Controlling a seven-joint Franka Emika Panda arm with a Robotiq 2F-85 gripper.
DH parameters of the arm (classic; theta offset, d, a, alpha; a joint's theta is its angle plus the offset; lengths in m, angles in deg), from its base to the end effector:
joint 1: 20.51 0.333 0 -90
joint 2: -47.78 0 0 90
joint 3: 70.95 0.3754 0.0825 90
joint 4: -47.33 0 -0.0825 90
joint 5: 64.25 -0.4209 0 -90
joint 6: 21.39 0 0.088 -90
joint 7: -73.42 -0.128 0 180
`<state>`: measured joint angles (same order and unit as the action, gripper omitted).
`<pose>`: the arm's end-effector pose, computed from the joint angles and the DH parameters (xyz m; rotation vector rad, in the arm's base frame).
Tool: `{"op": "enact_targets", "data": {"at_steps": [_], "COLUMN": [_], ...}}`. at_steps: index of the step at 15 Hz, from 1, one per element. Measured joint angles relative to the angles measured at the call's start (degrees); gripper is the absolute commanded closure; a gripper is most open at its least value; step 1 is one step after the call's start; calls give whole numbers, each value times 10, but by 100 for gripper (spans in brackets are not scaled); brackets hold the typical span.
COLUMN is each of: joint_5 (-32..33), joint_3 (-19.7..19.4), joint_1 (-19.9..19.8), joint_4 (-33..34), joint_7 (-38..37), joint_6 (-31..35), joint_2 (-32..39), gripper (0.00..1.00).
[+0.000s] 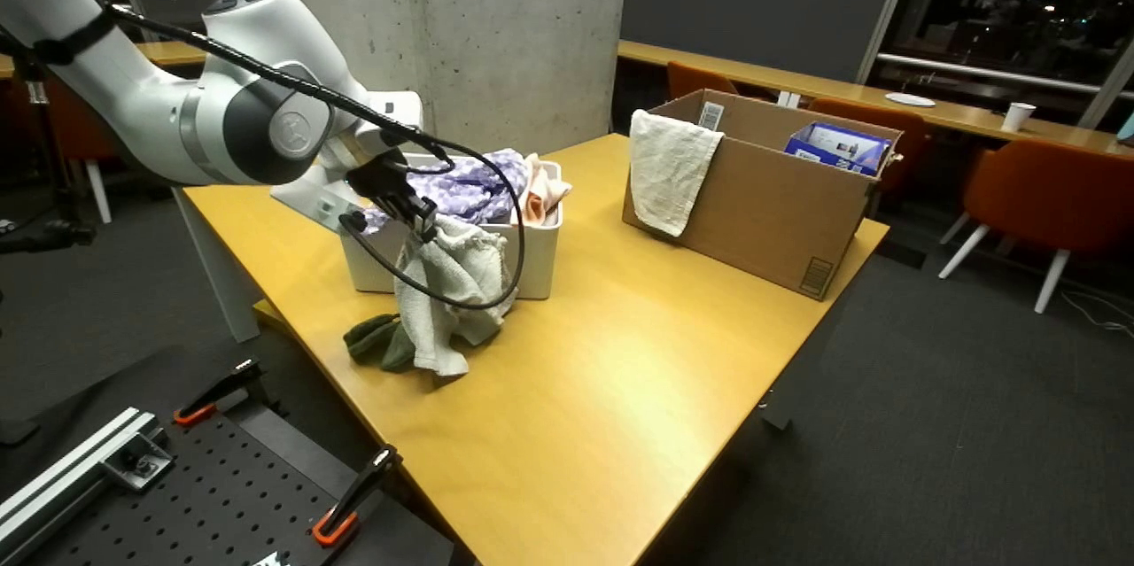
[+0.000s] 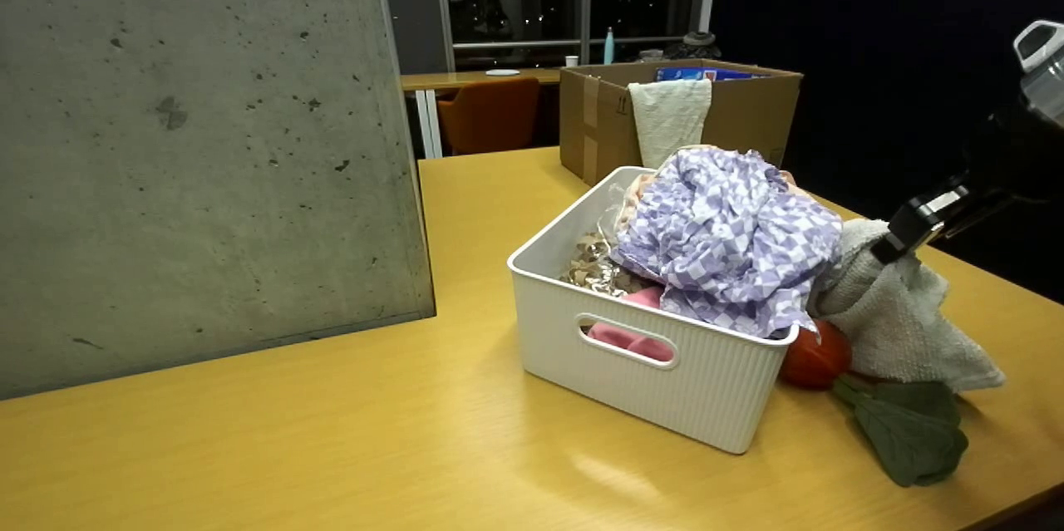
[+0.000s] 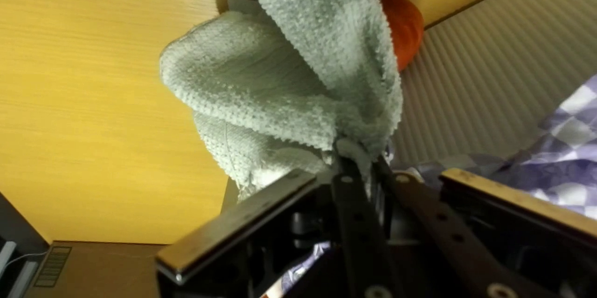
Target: Put the purple clothing, towel and radish in the storage container.
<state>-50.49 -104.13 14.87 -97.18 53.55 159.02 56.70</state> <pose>0.5359 0.0410 0.2880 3.0010 -0.0611 0.7668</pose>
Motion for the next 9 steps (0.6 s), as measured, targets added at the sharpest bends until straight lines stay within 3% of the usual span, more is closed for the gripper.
{"op": "enact_targets", "data": {"at_steps": [5, 7, 9], "joint_5": [84, 97, 94], "joint_3": [-100, -113, -102], "joint_1": [114, 143, 155], "joint_4": [0, -1, -9], "joint_7": [-81, -102, -107], "joint_6": [-18, -32, -43], "joint_2": [-1, -1, -2], "gripper": [98, 98, 98]}}
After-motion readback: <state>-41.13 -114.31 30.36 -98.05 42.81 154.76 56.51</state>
